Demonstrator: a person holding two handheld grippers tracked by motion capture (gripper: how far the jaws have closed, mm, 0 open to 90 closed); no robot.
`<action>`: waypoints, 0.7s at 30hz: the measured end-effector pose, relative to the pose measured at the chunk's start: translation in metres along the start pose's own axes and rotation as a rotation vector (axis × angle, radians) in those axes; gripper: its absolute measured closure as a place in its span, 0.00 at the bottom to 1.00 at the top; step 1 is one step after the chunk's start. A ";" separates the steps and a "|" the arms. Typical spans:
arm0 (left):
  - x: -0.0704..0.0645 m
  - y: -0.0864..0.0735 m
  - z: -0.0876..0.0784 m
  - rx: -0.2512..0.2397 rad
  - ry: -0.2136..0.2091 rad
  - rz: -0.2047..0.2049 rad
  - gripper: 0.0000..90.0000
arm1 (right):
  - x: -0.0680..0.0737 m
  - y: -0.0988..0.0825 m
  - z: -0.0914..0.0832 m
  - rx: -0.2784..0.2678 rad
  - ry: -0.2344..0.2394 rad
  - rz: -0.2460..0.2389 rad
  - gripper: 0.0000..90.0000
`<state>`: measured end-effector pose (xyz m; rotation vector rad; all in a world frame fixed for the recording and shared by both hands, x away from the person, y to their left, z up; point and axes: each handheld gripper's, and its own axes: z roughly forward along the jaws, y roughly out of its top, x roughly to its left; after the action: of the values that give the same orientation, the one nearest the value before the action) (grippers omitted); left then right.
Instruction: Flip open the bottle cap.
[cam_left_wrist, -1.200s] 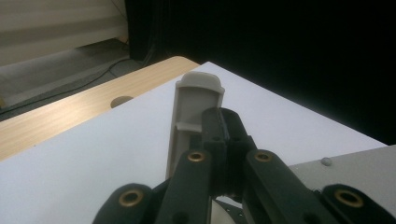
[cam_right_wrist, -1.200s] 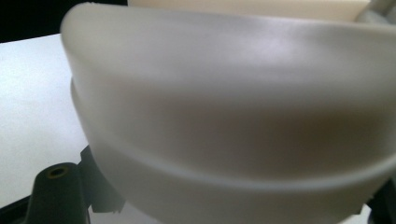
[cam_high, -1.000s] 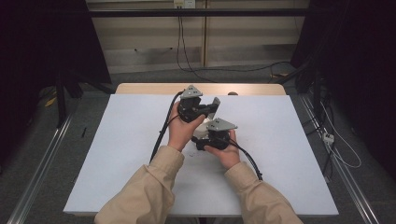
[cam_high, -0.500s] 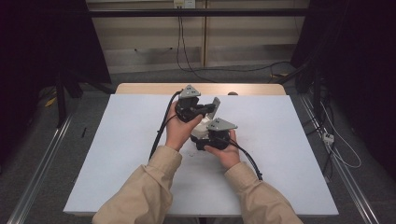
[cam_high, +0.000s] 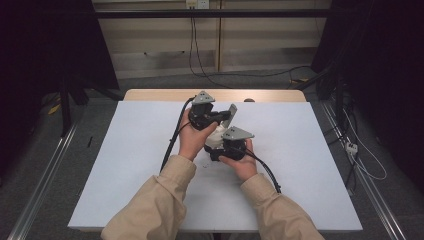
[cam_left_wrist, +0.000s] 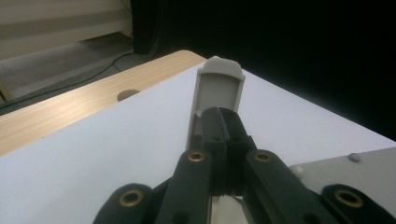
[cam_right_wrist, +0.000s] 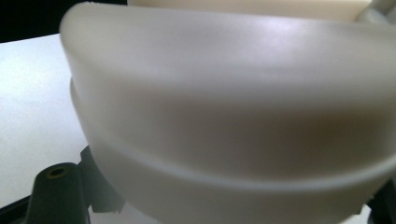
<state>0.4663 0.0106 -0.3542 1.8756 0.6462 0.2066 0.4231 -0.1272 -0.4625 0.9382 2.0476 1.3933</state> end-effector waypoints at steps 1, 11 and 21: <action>0.000 0.000 0.000 -0.002 -0.001 0.000 1.00 | 0.000 0.000 0.000 0.000 0.000 0.000 0.21; 0.002 -0.001 0.007 0.008 -0.002 0.005 1.00 | 0.000 0.000 0.000 0.001 0.000 0.000 0.21; 0.005 -0.003 0.013 0.019 -0.010 0.000 1.00 | 0.000 0.000 0.000 0.000 0.000 0.004 0.21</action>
<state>0.4752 0.0035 -0.3631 1.8936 0.6435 0.1917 0.4233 -0.1274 -0.4625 0.9424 2.0474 1.3953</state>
